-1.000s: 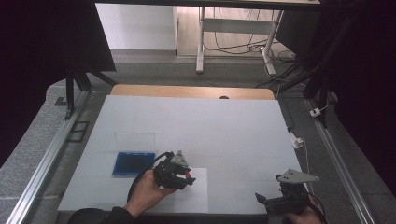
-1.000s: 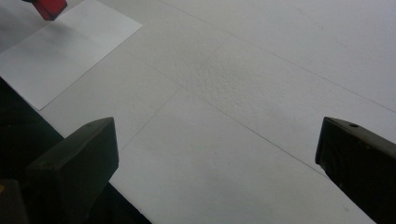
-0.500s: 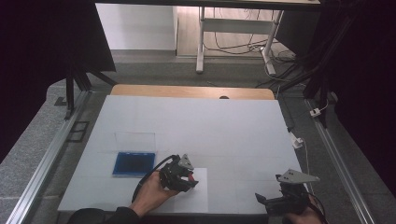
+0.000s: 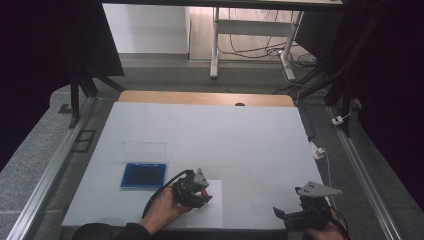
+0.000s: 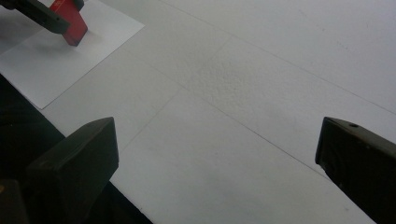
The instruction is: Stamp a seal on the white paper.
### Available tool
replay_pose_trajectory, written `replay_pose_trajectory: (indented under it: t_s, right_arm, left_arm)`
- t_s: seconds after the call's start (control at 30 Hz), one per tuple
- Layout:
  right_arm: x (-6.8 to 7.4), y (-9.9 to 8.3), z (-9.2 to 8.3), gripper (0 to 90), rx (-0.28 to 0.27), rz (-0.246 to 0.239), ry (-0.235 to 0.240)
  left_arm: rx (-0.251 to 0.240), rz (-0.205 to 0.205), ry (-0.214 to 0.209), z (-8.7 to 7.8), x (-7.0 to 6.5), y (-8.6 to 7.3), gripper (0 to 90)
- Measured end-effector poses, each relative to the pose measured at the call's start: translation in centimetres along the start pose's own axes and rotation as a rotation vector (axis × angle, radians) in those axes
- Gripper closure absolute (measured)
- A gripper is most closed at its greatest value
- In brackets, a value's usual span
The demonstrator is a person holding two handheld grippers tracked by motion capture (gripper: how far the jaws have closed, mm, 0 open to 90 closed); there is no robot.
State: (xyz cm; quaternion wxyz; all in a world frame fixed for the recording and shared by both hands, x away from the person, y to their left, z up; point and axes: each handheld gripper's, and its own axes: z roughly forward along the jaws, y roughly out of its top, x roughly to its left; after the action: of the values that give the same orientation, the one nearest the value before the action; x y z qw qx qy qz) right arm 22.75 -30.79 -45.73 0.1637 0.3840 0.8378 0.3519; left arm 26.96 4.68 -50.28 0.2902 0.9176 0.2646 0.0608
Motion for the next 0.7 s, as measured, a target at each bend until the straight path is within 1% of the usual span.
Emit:
replay_pose_trajectory:
  t_s: [0.07, 0.13, 0.27, 0.33, 0.43, 0.53, 0.57, 0.63, 0.7]
  right_arm:
    - [0.01, 0.01, 0.01, 0.0, 0.002, -0.001, -0.001]
    - [0.01, 0.03, 0.01, 0.0, 0.005, -0.002, -0.001]
    - [0.02, 0.04, 0.05, 0.0, 0.007, -0.003, -0.001]
    - [0.01, 0.04, 0.05, 0.0, 0.007, -0.002, -0.001]
    - [-0.01, 0.03, 0.04, 0.0, 0.006, 0.000, 0.001]
    - [-0.01, 0.03, 0.05, 0.0, 0.007, 0.001, 0.001]
    - [-0.02, 0.03, 0.05, 0.0, 0.007, 0.001, 0.002]
    - [-0.01, 0.03, 0.05, 0.0, 0.007, 0.001, 0.002]
    - [-0.01, 0.04, 0.08, 0.0, 0.008, 0.000, 0.002]
  left_arm:
    - [-0.008, 0.003, 0.015, 0.04, -0.24, -0.14, 59.2]
    - [-0.016, -0.001, 0.021, 0.05, -0.33, -0.28, 59.2]
    - [-0.018, 0.008, 0.041, 0.06, -0.67, -0.36, 59.2]
    - [-0.021, -0.002, 0.029, 0.06, -0.47, -0.39, 59.3]
    - [-0.026, -0.017, -0.002, 0.05, 0.02, -0.47, 59.3]
    - [-0.024, -0.027, -0.015, 0.06, 0.22, -0.45, 59.3]
    - [-0.025, -0.025, -0.011, 0.07, 0.15, -0.45, 59.3]
    - [-0.021, -0.009, 0.009, 0.07, -0.17, -0.41, 59.3]
    - [-0.021, -0.009, 0.010, 0.07, -0.18, -0.41, 59.3]
